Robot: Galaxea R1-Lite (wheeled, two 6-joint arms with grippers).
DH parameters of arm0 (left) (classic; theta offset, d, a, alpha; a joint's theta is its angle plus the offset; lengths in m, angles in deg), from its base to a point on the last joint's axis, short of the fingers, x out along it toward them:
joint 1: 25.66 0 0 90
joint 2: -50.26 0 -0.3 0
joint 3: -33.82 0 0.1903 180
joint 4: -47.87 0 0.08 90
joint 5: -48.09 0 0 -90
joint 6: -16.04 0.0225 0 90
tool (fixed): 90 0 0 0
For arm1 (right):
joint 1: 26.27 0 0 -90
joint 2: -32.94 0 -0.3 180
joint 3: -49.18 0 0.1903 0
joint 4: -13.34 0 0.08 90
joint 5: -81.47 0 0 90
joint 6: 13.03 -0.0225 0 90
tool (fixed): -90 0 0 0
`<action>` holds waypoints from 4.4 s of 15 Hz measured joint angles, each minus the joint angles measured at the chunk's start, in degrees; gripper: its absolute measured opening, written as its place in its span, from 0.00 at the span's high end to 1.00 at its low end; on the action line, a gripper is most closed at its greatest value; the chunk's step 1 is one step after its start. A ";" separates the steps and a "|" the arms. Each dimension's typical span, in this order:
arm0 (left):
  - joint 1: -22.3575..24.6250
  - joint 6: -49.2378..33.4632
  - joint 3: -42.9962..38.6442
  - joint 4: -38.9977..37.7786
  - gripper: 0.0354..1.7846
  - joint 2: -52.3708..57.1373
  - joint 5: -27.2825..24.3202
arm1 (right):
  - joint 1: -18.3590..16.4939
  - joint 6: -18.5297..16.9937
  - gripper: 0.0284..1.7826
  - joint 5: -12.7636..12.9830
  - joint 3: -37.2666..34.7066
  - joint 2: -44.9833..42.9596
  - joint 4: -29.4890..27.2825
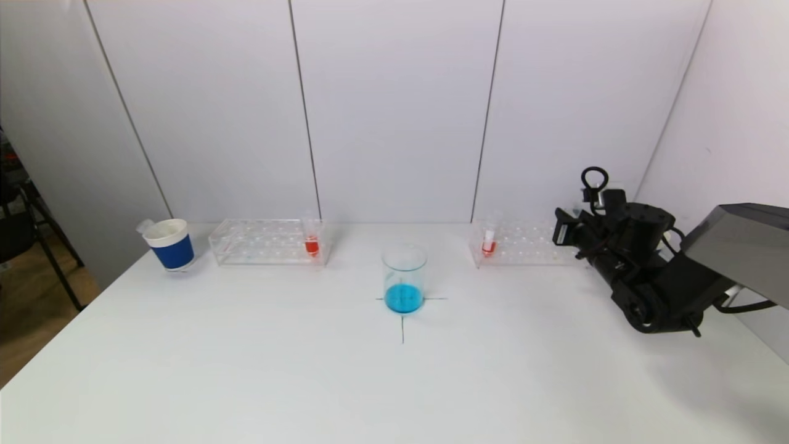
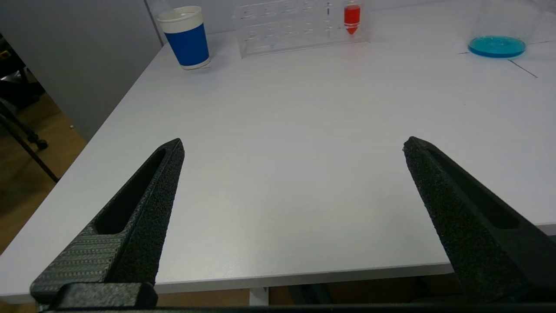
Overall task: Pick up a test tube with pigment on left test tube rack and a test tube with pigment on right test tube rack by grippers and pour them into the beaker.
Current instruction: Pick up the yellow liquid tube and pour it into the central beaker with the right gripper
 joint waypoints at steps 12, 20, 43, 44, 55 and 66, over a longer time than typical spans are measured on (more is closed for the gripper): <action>0.05 0.00 0.00 0.02 0.01 0.00 0.00 | -0.29 0.11 0.73 -0.29 0.65 -5.21 -5.02; 0.00 0.05 0.00 0.02 0.01 0.00 0.00 | 1.80 0.16 0.73 -0.24 7.78 -16.79 -24.76; 0.02 0.00 0.00 0.00 0.01 0.00 0.00 | 15.74 27.76 0.73 -23.44 25.86 -22.43 -50.20; 0.02 0.00 0.00 0.00 0.01 0.00 0.00 | 15.85 29.07 0.73 -25.19 26.97 -21.11 -50.47; 0.06 -0.01 0.00 0.00 0.01 0.00 0.00 | 16.27 49.98 0.73 -38.72 31.05 -8.59 -49.70; 0.06 -0.04 0.00 0.02 0.01 0.00 0.00 | 20.68 61.05 0.73 -39.27 29.06 -1.46 -36.79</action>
